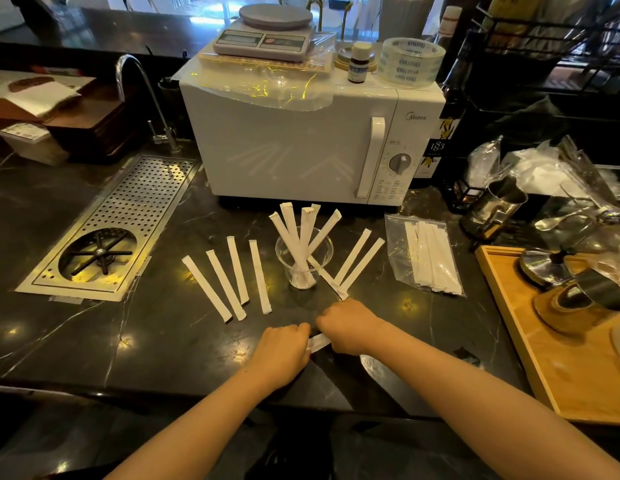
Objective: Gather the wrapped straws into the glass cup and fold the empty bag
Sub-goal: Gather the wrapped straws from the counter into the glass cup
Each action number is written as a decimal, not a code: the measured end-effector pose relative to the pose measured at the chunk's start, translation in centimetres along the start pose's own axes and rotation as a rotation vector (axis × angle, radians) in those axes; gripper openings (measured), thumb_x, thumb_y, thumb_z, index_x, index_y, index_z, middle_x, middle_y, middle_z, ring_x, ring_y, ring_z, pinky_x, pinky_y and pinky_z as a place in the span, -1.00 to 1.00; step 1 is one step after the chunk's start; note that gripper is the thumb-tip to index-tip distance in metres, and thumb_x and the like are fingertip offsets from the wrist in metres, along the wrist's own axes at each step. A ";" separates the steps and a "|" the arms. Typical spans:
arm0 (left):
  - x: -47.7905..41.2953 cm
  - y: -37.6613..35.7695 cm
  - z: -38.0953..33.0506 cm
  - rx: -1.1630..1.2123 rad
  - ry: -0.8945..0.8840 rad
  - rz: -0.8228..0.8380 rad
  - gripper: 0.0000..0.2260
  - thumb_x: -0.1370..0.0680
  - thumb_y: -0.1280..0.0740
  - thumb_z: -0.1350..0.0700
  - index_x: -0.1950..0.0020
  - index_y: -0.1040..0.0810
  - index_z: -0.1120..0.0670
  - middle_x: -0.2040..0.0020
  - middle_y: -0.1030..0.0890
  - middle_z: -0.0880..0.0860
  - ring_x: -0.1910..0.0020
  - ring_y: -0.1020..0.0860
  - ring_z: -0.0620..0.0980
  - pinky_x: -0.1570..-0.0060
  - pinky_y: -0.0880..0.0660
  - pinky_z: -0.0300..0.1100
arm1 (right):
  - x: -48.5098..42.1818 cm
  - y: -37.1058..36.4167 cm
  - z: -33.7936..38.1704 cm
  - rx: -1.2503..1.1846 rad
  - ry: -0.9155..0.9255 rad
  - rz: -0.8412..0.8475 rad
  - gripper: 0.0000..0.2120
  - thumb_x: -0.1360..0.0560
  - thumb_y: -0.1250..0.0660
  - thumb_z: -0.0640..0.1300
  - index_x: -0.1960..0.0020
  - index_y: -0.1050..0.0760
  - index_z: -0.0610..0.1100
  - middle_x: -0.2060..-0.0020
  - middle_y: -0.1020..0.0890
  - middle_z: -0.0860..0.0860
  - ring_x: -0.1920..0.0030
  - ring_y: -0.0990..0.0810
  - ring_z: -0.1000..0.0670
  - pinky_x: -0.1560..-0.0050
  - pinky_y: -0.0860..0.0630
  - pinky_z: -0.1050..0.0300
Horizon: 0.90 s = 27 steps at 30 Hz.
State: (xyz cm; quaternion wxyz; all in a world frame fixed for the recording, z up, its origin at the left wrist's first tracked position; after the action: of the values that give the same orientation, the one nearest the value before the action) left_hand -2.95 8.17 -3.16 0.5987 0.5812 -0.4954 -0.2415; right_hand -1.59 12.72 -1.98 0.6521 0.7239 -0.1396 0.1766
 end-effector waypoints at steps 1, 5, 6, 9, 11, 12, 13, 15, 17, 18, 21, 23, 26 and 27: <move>0.0 -0.1 -0.2 -0.001 -0.003 0.001 -0.79 -0.55 -0.12 0.10 -0.10 -0.36 0.19 -0.13 -0.54 0.20 -0.06 -0.51 0.22 0.03 -0.38 0.02 | 0.1 -0.1 0.1 0.006 0.004 0.014 -0.86 -0.44 -0.25 -0.24 0.02 -0.48 -0.25 0.05 -0.60 -0.21 0.07 -0.56 -0.20 0.21 -0.39 0.03; 0.3 -0.6 -0.8 -0.040 -0.036 0.005 -0.80 -0.56 -0.05 0.14 -0.07 -0.37 0.20 -0.11 -0.52 0.21 -0.03 -0.50 0.22 0.05 -0.37 0.01 | 0.4 -0.7 0.1 0.000 0.008 0.072 -0.85 -0.45 -0.24 -0.23 0.03 -0.49 -0.26 0.06 -0.60 -0.22 0.09 -0.57 -0.20 0.23 -0.36 0.05; 0.4 -0.6 -0.9 -0.040 -0.041 0.009 -0.80 -0.56 -0.05 0.14 -0.07 -0.38 0.20 -0.11 -0.52 0.21 -0.03 -0.50 0.21 0.06 -0.37 0.01 | 0.5 -0.8 0.0 -0.012 0.008 0.084 -0.84 -0.45 -0.23 -0.23 0.01 -0.49 -0.26 0.06 -0.60 -0.22 0.09 -0.57 -0.20 0.23 -0.37 0.05; 0.6 -0.6 -0.9 -0.003 -0.051 0.023 -0.81 -0.56 -0.06 0.14 -0.06 -0.38 0.19 -0.09 -0.52 0.21 -0.01 -0.49 0.21 0.09 -0.36 0.00 | 0.9 -0.8 -0.3 -0.082 -0.004 0.118 -0.80 -0.47 -0.20 -0.21 -0.07 -0.44 -0.25 0.03 -0.59 -0.22 0.07 -0.56 -0.21 0.23 -0.36 0.04; 0.7 -0.6 -0.7 0.060 -0.042 0.036 -0.82 -0.55 -0.09 0.13 -0.05 -0.37 0.19 -0.09 -0.52 0.21 0.00 -0.49 0.20 0.11 -0.37 0.01 | 1.3 -0.5 -0.5 -0.155 -0.013 0.123 -0.77 -0.48 -0.17 -0.22 -0.12 -0.39 -0.23 0.03 -0.58 -0.24 0.10 -0.54 -0.21 0.25 -0.33 0.04; 0.8 -0.6 -0.7 0.106 -0.032 0.046 -0.82 -0.55 -0.11 0.11 -0.06 -0.36 0.18 -0.08 -0.53 0.21 0.00 -0.50 0.20 0.11 -0.37 0.01 | 1.6 -0.2 -0.5 -0.184 -0.014 0.116 -0.77 -0.49 -0.15 -0.23 -0.14 -0.38 -0.22 0.03 -0.57 -0.24 0.13 -0.52 -0.20 0.26 -0.32 0.04; 0.8 -0.7 -0.6 0.161 -0.016 0.061 -0.81 -0.55 -0.12 0.09 -0.06 -0.35 0.18 -0.07 -0.54 0.21 0.01 -0.50 0.21 0.12 -0.38 0.02 | 1.8 0.3 -0.5 -0.200 -0.008 0.100 -0.77 -0.50 -0.14 -0.24 -0.15 -0.37 -0.21 0.04 -0.58 -0.24 0.17 -0.50 -0.18 0.26 -0.32 0.05; 1.0 -1.0 -0.5 0.330 0.031 0.108 -0.79 -0.56 -0.13 0.06 -0.09 -0.34 0.17 -0.02 -0.56 0.22 0.05 -0.52 0.21 0.14 -0.41 0.00 | 2.2 1.4 -0.4 -0.188 0.013 0.050 -0.79 -0.51 -0.13 -0.24 -0.13 -0.39 -0.19 0.07 -0.58 -0.23 0.23 -0.46 -0.14 0.26 -0.33 0.05; 1.2 -1.1 -0.6 0.603 0.069 0.143 -0.82 -0.56 -0.14 0.06 -0.08 -0.35 0.14 0.12 -0.55 0.17 0.22 -0.54 0.11 0.23 -0.42 -0.06 | 2.5 2.8 -0.2 -0.130 0.034 -0.013 -0.81 -0.52 -0.13 -0.23 -0.10 -0.42 -0.18 0.11 -0.60 -0.20 0.24 -0.48 -0.14 0.20 -0.38 0.03; 1.2 -1.0 -0.8 0.735 0.076 0.143 -0.86 -0.56 -0.15 0.07 -0.03 -0.37 0.11 0.22 -0.51 0.09 0.33 -0.49 0.01 0.30 -0.41 -0.12 | 2.6 3.5 0.0 -0.091 0.049 -0.050 -0.81 -0.51 -0.15 -0.23 -0.08 -0.44 -0.17 0.11 -0.61 -0.18 0.19 -0.51 -0.15 0.11 -0.39 0.01; 1.3 -0.1 -1.5 0.995 0.077 0.118 -0.87 -0.55 -0.16 0.07 0.20 -0.36 0.01 0.40 -0.40 -0.03 0.51 -0.38 -0.17 0.47 -0.35 -0.29 | 3.2 5.3 0.2 0.011 0.070 -0.151 -0.82 -0.48 -0.20 -0.21 -0.06 -0.49 -0.17 0.08 -0.62 -0.13 0.04 -0.52 -0.12 -0.04 -0.31 0.03; 1.4 0.1 -1.9 1.139 0.090 0.149 -0.81 -0.56 -0.15 0.06 0.25 -0.36 0.03 0.48 -0.38 -0.03 0.61 -0.33 -0.19 0.53 -0.34 -0.33 | 3.5 6.1 0.4 0.047 0.083 -0.191 -0.80 -0.47 -0.21 -0.20 -0.06 -0.52 -0.17 0.05 -0.61 -0.10 0.00 -0.49 -0.10 -0.05 -0.28 0.04; 1.6 0.0 -2.6 1.348 0.131 0.227 -0.77 -0.56 -0.15 0.06 0.30 -0.36 0.04 0.58 -0.31 -0.08 0.62 -0.25 -0.15 0.56 -0.28 -0.30 | 3.9 7.0 0.8 0.099 0.105 -0.215 -0.79 -0.47 -0.20 -0.20 -0.03 -0.54 -0.18 0.05 -0.61 -0.09 -0.01 -0.45 -0.09 -0.16 -0.26 0.01; 1.6 -0.1 -2.7 1.410 0.152 0.236 -0.75 -0.56 -0.15 0.06 0.32 -0.34 0.04 0.59 -0.29 -0.09 0.62 -0.23 -0.14 0.58 -0.24 -0.30 | 3.9 7.2 0.9 0.103 0.113 -0.227 -0.79 -0.48 -0.18 -0.21 -0.03 -0.54 -0.19 0.05 -0.61 -0.10 -0.02 -0.44 -0.10 -0.22 -0.23 -0.01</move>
State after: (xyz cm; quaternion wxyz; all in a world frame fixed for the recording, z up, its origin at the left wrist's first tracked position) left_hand 0.12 8.00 -2.27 0.1356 0.7873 -0.5500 0.2433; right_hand -1.09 11.15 6.10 0.6369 0.7564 -0.0106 0.1489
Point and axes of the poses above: each hand's wrist, its own x-axis away from the middle knuckle, its own y-axis out of the back of the hand, z = x × y, the point moved 9 cm from there along -x, towards the middle knuckle
